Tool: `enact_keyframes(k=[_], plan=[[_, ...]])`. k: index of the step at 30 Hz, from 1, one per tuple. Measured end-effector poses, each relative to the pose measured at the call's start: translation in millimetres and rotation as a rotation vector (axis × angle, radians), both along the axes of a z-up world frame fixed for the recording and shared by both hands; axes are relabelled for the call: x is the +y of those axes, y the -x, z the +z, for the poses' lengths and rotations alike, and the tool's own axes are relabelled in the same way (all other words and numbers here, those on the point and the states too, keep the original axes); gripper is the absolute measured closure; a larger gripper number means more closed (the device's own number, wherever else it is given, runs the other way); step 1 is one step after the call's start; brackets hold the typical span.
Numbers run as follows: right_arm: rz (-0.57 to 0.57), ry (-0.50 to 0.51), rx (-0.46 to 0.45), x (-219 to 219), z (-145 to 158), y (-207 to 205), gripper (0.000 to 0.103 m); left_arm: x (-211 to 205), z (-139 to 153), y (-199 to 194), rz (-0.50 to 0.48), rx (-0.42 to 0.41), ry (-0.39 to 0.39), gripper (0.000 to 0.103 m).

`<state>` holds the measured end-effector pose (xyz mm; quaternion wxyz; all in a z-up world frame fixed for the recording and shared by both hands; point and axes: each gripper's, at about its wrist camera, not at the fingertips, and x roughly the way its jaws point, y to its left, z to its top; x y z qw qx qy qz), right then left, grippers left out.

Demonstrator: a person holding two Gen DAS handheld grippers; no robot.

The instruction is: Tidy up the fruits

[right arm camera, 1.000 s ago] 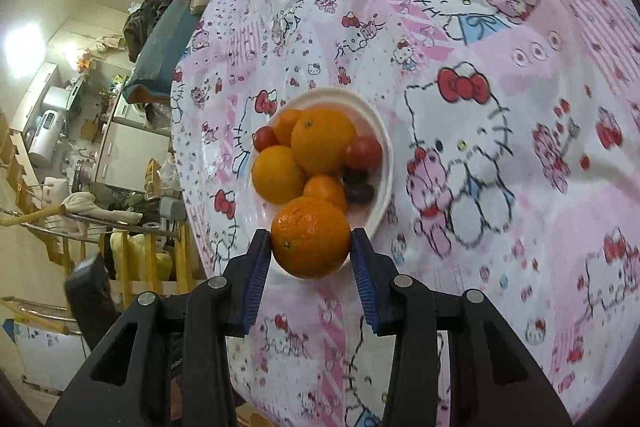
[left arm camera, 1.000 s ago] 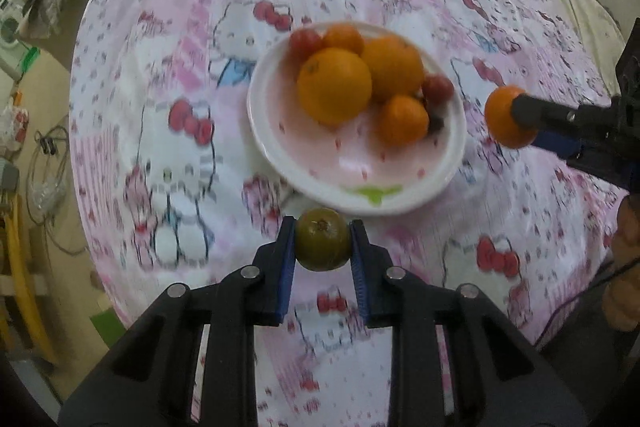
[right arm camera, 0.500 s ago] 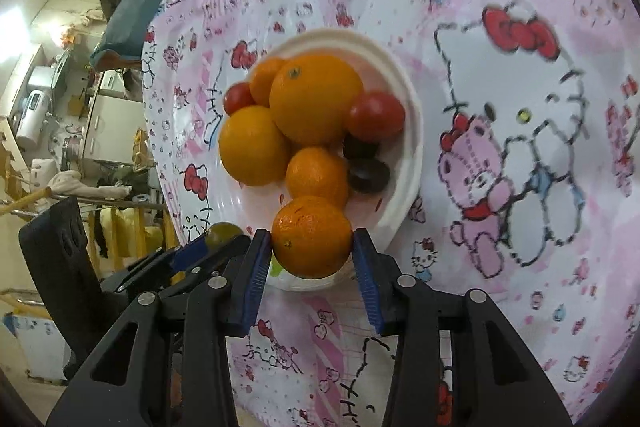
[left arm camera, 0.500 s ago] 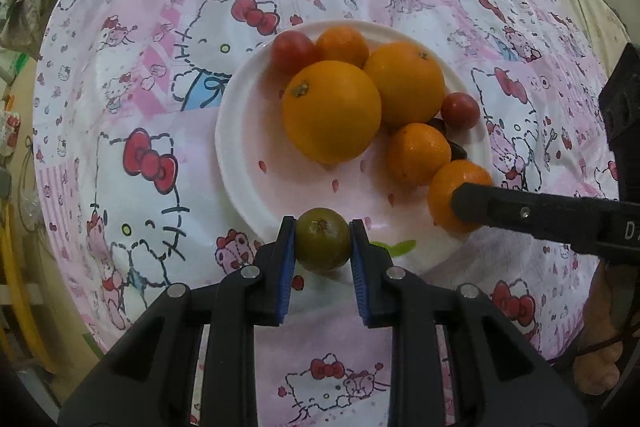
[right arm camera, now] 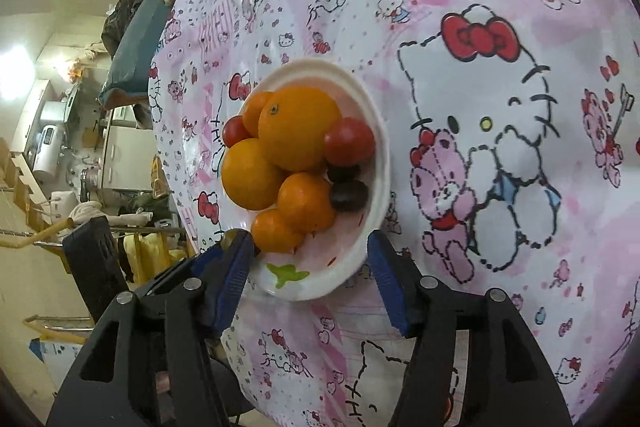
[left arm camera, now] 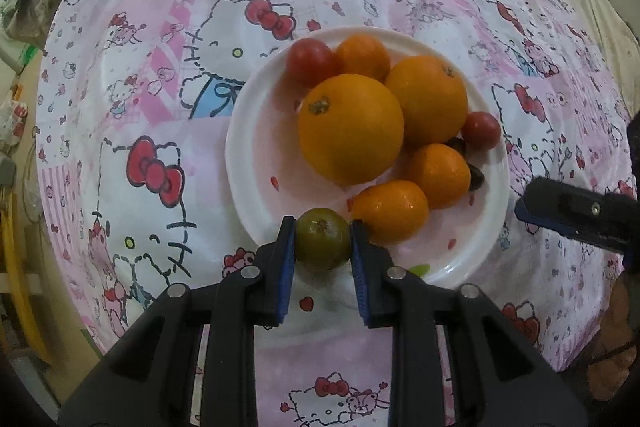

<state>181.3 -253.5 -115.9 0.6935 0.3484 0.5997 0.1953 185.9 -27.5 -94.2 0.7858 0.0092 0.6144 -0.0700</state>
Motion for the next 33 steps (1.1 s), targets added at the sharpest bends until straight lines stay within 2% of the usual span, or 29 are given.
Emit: enact_keyframes(k=[2,6,12,13,15,16,17,18,20,22,24,25,30,33], plan=[[-0.002,0.001,-0.003,-2,1,0,0.041,0,1,-1,0.01,-0.003,0.005,0.08],[-0.005,0.01,-0.012,-3,3,0,0.041,-3,3,-2,0.01,-0.029,-0.056,0.08],[0.008,0.01,-0.021,0,8,0,0.041,1,0,-4,0.027,0.007,-0.021,0.077],[0.01,0.014,-0.027,0,9,1,0.041,1,0,-4,0.028,0.007,-0.013,0.071],[0.013,0.013,-0.031,2,11,0,0.041,2,5,-3,0.031,-0.008,-0.01,0.066],[0.015,0.013,-0.036,2,12,0,0.041,3,7,-2,0.033,-0.013,-0.01,0.049],[0.017,0.016,-0.039,2,13,1,0.041,6,10,-1,0.042,-0.02,-0.008,0.026],[0.018,0.025,-0.043,1,13,1,0.041,9,14,2,0.055,-0.036,-0.005,0.02],[0.022,0.067,-0.061,0,19,4,0.04,17,23,8,0.08,-0.064,-0.006,0.019],[0.045,0.152,-0.121,4,32,9,0.033,27,31,15,0.115,-0.078,-0.018,0.019],[0.058,0.221,-0.177,7,42,15,0.021,38,41,25,0.158,-0.109,-0.023,0.019],[0.069,0.256,-0.208,10,49,19,0.02,41,44,29,0.167,-0.12,-0.026,0.019],[0.078,0.332,-0.313,13,73,40,0.016,45,74,54,0.143,-0.228,-0.035,0.019],[0.066,0.33,-0.362,13,88,52,0.012,47,88,70,0.141,-0.284,-0.013,0.014]])
